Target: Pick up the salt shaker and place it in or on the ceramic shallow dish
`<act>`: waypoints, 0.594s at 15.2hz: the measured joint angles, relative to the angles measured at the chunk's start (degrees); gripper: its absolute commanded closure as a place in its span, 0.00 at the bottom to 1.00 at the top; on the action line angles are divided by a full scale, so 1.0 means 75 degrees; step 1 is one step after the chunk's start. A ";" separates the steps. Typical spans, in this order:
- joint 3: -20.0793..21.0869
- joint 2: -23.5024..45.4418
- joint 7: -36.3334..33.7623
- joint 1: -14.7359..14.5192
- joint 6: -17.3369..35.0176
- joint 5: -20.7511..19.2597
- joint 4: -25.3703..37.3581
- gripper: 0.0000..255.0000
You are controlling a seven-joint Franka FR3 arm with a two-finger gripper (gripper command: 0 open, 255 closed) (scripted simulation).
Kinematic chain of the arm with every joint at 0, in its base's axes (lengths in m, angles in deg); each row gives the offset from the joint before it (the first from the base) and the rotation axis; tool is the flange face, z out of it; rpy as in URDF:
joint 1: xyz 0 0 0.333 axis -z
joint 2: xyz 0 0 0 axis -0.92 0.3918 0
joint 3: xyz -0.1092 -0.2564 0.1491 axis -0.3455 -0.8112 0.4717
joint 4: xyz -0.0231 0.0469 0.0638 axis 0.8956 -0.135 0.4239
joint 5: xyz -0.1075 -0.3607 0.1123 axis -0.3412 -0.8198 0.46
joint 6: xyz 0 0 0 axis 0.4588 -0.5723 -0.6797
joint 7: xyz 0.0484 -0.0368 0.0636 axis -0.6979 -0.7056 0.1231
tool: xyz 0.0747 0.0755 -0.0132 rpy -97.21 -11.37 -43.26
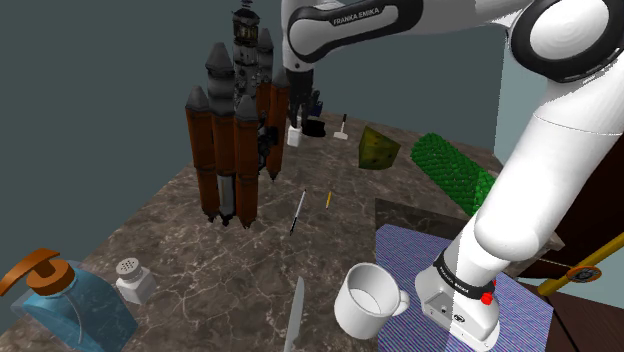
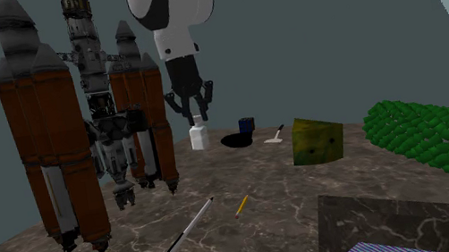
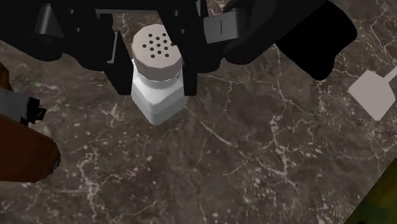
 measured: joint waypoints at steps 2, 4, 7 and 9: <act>0.0005 -0.0068 0.0029 -0.0001 -0.0180 0.0024 0.0116 1.00; 0.0010 -0.0103 0.0054 -0.0004 -0.0380 0.0041 0.0282 1.00; 0.0015 -0.0147 0.0093 -0.0008 -0.0655 0.0062 0.0517 1.00; -0.0017 -0.0088 0.0182 0.0029 -0.0792 0.0055 0.0722 1.00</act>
